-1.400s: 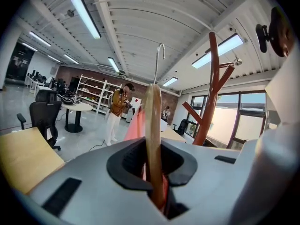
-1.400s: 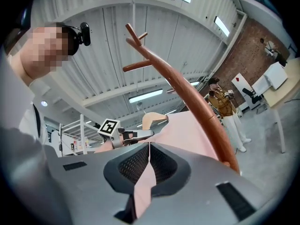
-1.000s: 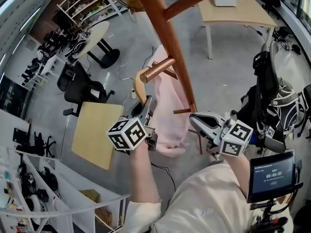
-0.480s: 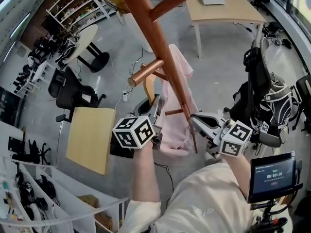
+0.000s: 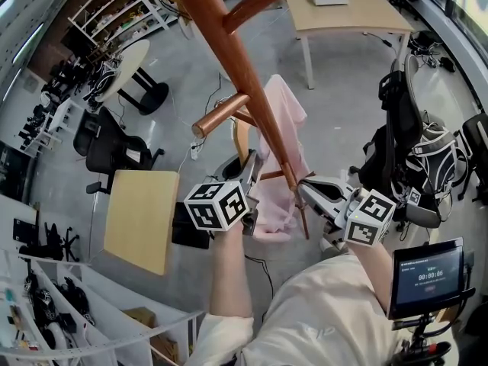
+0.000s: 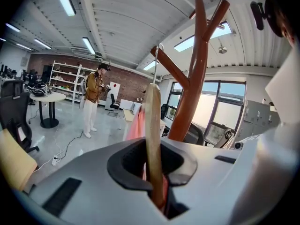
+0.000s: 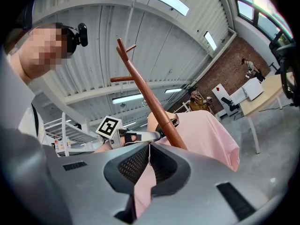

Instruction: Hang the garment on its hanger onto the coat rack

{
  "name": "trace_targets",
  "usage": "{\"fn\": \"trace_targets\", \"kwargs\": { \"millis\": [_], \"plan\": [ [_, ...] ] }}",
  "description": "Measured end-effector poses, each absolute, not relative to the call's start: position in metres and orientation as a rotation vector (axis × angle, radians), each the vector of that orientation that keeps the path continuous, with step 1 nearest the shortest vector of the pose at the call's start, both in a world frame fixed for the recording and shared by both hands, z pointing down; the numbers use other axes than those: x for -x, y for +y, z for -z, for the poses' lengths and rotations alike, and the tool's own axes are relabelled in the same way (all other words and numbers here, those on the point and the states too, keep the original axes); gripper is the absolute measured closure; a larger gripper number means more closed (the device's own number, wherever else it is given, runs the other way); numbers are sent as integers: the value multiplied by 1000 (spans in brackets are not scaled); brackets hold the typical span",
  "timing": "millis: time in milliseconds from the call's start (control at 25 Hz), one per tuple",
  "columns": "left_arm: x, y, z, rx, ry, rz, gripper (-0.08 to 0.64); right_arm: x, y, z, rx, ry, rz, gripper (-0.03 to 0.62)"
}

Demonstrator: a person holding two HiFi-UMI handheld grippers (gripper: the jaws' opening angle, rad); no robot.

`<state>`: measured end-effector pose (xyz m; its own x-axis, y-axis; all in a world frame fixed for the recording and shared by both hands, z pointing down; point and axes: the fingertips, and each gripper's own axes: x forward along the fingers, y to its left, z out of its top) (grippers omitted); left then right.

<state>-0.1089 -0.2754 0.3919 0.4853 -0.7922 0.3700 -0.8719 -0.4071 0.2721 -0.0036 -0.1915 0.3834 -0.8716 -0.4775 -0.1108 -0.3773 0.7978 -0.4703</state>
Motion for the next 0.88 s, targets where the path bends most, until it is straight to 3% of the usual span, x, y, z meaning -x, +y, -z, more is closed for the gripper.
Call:
{"fn": "trace_targets", "kwargs": {
  "millis": [880],
  "plan": [
    [83,-261,-426,-2336,-1315,-375,522,-13,-181,-393,709,2745,686,580]
  ]
}}
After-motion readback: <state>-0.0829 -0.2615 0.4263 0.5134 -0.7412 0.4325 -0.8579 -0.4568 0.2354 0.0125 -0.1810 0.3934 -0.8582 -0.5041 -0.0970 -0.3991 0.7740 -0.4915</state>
